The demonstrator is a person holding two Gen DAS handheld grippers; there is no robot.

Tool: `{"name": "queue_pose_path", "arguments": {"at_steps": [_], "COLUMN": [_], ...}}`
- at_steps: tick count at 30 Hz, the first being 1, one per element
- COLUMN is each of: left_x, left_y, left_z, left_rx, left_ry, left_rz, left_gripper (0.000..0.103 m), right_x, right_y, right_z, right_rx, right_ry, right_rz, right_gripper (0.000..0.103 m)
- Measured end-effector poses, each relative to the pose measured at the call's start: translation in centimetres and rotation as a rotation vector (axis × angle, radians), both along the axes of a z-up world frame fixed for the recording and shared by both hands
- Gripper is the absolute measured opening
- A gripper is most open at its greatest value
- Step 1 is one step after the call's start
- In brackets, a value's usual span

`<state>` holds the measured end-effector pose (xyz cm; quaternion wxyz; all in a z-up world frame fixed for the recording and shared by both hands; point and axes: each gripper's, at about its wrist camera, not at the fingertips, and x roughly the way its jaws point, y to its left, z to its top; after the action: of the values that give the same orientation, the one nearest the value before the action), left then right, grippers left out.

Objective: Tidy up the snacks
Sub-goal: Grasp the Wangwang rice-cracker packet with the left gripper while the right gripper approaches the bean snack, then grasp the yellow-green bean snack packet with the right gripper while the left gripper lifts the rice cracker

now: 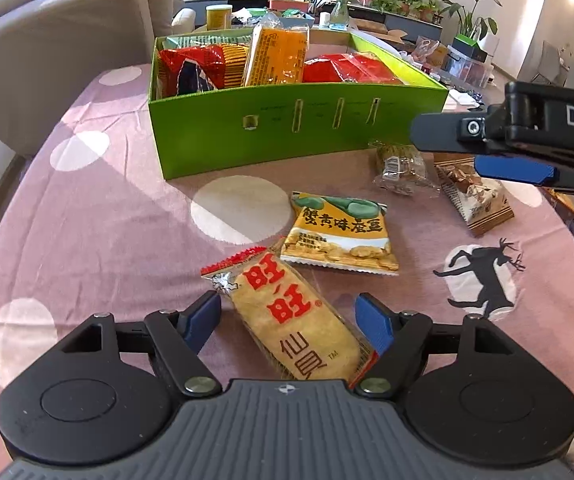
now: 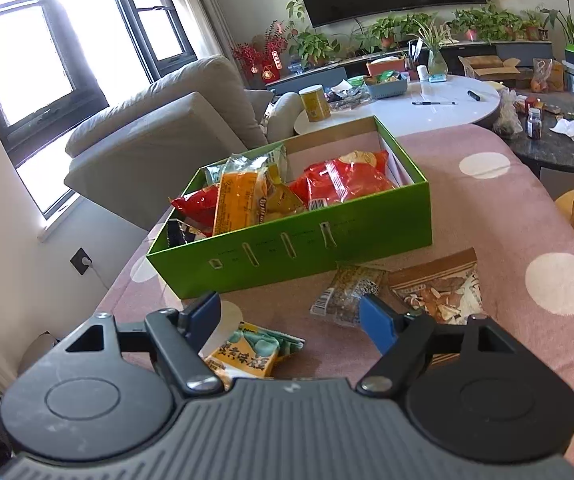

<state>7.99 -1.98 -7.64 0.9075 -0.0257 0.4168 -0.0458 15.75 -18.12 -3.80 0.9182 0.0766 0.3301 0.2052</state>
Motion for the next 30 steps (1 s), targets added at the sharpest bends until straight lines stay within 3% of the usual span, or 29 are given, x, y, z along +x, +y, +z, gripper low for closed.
{"name": "queue_pose_path", "arguments": {"at_steps": [2, 4, 7, 26, 30], "left_x": [0.0, 0.0, -0.3, -0.7, -0.5], "left_y": [0.2, 0.4, 0.6, 4.4, 4.9], "left_z": [0.0, 0.1, 0.4, 0.7, 0.0], "left_rx": [0.017, 0.031, 0.049, 0.001, -0.003], "left_ry": [-0.01, -0.02, -0.043, -0.074, -0.05], "left_rz": [-0.008, -0.013, -0.025, 0.056, 0.07], "left_gripper": [0.061, 0.046, 0.039, 0.034, 0.042], "right_x": [0.1, 0.0, -0.1, -0.2, -0.1], "right_y": [-0.1, 0.0, 0.1, 4.4, 5.4], "right_z": [-0.1, -0.1, -0.2, -2.5, -2.8], "right_rx": [-0.001, -0.002, -0.006, -0.156, -0.193], "right_ry": [0.003, 0.003, 0.004, 0.085, 0.086], "right_rz": [-0.004, -0.003, 0.006, 0.057, 0.06], "right_gripper": [0.073, 0.073, 0.073, 0.076, 0.076]}}
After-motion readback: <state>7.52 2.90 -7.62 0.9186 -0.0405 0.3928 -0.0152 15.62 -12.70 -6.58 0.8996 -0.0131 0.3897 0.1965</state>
